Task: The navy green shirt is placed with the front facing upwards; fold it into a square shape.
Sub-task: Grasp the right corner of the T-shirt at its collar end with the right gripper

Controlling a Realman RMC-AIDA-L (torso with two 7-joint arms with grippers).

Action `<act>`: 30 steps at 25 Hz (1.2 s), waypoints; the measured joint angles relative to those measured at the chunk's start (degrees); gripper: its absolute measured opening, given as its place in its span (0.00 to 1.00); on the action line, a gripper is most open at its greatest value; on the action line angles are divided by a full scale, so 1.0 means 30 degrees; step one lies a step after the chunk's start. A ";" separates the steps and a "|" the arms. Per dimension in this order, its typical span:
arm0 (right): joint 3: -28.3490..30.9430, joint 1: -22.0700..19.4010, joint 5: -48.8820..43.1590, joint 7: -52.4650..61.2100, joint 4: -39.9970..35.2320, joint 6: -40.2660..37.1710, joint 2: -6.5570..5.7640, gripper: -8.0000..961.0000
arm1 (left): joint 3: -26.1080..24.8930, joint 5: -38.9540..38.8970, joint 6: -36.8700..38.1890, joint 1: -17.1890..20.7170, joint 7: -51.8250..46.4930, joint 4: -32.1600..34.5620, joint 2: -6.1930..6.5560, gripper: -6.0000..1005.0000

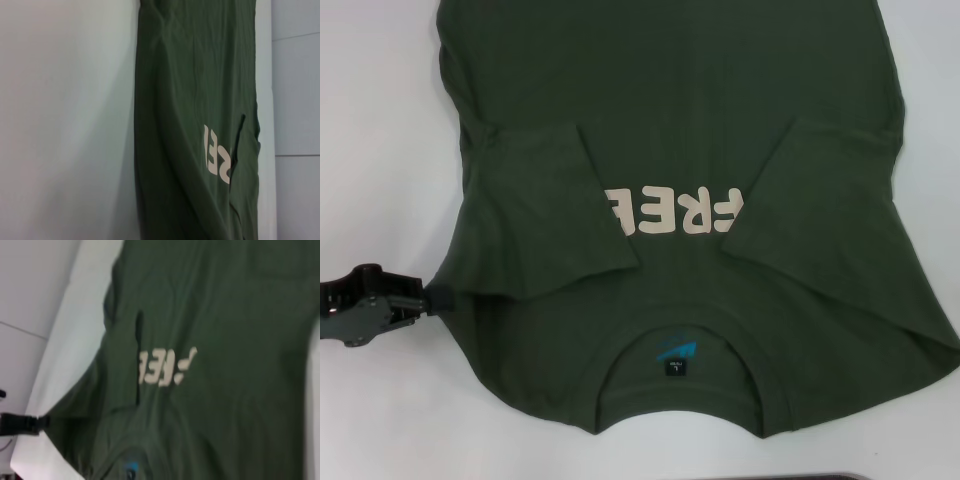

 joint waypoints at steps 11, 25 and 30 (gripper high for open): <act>-0.0113 0.0541 -0.3360 0.1120 0.0143 -0.0098 0.0007 0.92 | 0.0016 0.0000 -0.0429 -0.0462 -0.0144 0.0035 -0.0048 0.04; -0.0637 0.0634 -0.3741 0.1058 0.0496 0.0854 0.0808 0.92 | 0.0029 -0.0003 -0.0917 -0.0461 -0.0144 0.0249 -0.0004 0.04; -0.0720 0.0670 -0.3754 0.1136 0.0556 0.1255 0.1008 0.92 | 0.0030 -0.0009 -0.0917 -0.0499 -0.0141 0.0249 -0.0001 0.04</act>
